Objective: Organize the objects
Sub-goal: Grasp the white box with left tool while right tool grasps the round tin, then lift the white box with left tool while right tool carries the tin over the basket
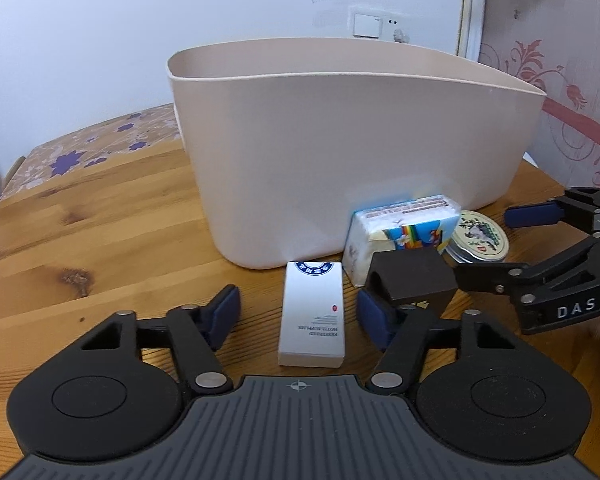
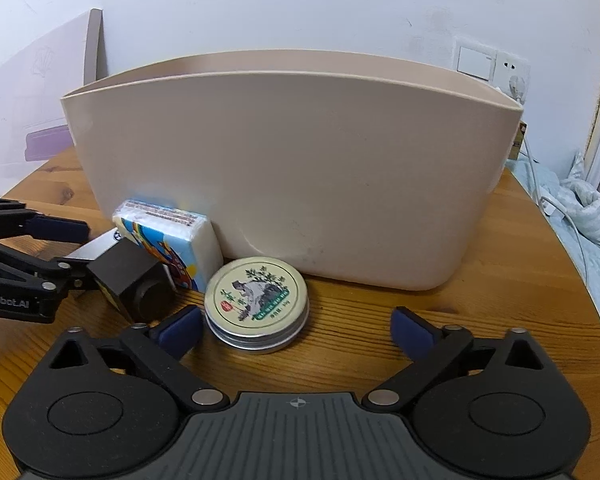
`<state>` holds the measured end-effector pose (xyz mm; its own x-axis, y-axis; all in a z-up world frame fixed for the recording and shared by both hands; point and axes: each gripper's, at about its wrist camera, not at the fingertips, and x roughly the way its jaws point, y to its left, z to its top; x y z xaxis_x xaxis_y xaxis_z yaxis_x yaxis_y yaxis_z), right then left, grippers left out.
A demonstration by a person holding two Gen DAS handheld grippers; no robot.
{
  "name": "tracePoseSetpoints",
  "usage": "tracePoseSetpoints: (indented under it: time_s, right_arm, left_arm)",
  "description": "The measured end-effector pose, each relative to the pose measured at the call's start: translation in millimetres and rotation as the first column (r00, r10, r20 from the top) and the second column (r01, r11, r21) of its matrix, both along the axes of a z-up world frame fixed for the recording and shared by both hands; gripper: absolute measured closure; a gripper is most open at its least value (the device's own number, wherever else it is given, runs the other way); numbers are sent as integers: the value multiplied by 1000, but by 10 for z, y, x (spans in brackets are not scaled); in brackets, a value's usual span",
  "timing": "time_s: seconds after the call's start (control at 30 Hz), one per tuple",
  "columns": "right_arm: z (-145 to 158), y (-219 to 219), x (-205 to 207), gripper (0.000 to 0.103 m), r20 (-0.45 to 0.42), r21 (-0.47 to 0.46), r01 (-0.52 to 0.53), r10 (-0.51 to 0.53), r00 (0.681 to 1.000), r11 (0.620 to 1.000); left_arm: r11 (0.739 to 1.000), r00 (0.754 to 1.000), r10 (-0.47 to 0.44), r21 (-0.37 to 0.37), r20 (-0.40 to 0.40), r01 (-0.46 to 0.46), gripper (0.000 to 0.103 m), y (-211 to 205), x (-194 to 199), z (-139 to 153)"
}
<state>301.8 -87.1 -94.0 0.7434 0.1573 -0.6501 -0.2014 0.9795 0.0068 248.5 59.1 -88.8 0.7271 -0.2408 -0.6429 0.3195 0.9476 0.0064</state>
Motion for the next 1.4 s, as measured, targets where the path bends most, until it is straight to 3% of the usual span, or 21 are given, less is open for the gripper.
tracePoseSetpoints:
  time_s: [0.13, 0.2, 0.3, 0.87, 1.4]
  right_arm:
    - [39, 42, 25, 25, -1, -8, -40, 40, 999, 999]
    - [51, 44, 42, 35, 1, -6, -61, 61, 998, 998]
    - [74, 65, 37, 52, 2, -4, -76, 76, 997, 997]
    - [126, -173, -96, 52, -9, 14, -45, 45, 999, 999]
    - [522, -385, -536, 52, 119, 30, -7, 3, 993, 1000]
  left_arm:
    - [1000, 1000, 27, -3, -2, -27, 57, -1, -6, 19]
    - [999, 999, 52, -2, -4, -52, 69, 7, -12, 37]
    - [998, 998, 63, -6, -9, -63, 71, 1, -32, 49]
    - [994, 994, 104, -41, -12, -105, 72, 101, -239, 152]
    - [994, 991, 85, -77, 101, -78, 72, 84, -573, 604]
